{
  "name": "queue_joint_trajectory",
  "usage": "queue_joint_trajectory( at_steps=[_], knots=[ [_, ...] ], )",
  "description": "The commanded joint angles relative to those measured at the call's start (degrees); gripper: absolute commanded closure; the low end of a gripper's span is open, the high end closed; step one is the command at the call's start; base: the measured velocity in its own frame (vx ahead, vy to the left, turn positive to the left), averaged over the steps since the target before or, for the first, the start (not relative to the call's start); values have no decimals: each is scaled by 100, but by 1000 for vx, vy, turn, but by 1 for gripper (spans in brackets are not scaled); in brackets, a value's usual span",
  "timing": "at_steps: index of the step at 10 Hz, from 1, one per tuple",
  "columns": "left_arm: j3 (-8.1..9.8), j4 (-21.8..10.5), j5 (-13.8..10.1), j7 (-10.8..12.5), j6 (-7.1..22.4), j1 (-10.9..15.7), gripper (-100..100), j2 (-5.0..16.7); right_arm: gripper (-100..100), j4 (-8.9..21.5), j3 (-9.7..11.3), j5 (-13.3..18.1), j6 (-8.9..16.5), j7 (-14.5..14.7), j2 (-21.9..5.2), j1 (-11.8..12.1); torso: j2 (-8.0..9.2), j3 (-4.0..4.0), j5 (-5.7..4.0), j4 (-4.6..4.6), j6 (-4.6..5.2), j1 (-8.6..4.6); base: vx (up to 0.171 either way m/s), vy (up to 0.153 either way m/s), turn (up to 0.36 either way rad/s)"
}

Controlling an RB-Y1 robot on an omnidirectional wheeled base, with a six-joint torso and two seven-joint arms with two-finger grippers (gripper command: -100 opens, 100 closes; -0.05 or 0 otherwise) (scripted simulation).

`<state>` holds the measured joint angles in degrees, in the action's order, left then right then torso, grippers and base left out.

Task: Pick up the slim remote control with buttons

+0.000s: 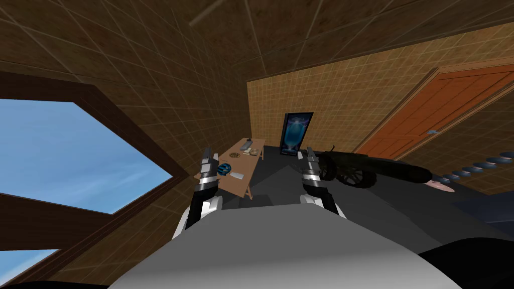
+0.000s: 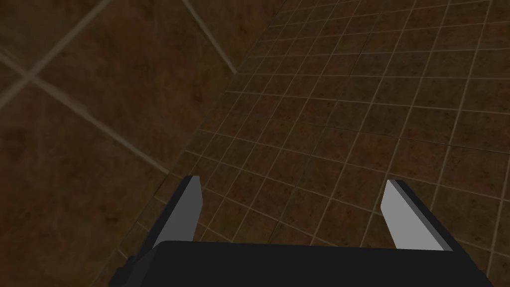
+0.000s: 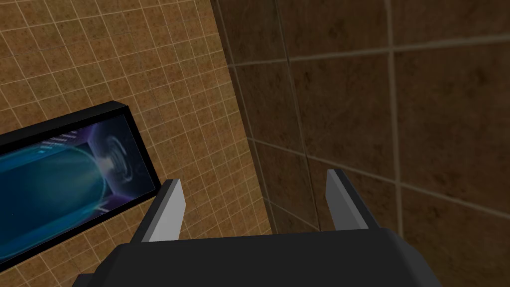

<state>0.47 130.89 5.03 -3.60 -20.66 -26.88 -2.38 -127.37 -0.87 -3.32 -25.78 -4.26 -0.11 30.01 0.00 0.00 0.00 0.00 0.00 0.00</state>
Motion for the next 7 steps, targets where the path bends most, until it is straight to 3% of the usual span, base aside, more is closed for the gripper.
queue_joint_trajectory(
  at_steps=[1, 5, 6, 7],
  knots=[
    [13, -85, -72, 1, 71, 12, -100, 198, 0, 0, 0, 0, 0, 0, 0, 0, 0, 0, 0, 0, 0, 0, -48, -12, -30],
    [103, -588, -474, 1, 493, 109, -100, 844, 0, 0, 1, 0, 0, 0, 1, -2, 40, 23, -5, 9, 2, -23, -95, -54, -88],
    [103, -599, -474, 1, 493, 109, -100, 860, 0, 0, 1, 0, 0, 0, 1, -2, 38, 22, -5, 8, 2, -24, -54, -46, -39],
    [139, -796, -615, -2, 651, 149, -100, 1030, 0, 0, 1, 0, 0, 0, 1, -1, 26, 16, -4, 6, 0, -17, -41, -42, -98]
  ],
)
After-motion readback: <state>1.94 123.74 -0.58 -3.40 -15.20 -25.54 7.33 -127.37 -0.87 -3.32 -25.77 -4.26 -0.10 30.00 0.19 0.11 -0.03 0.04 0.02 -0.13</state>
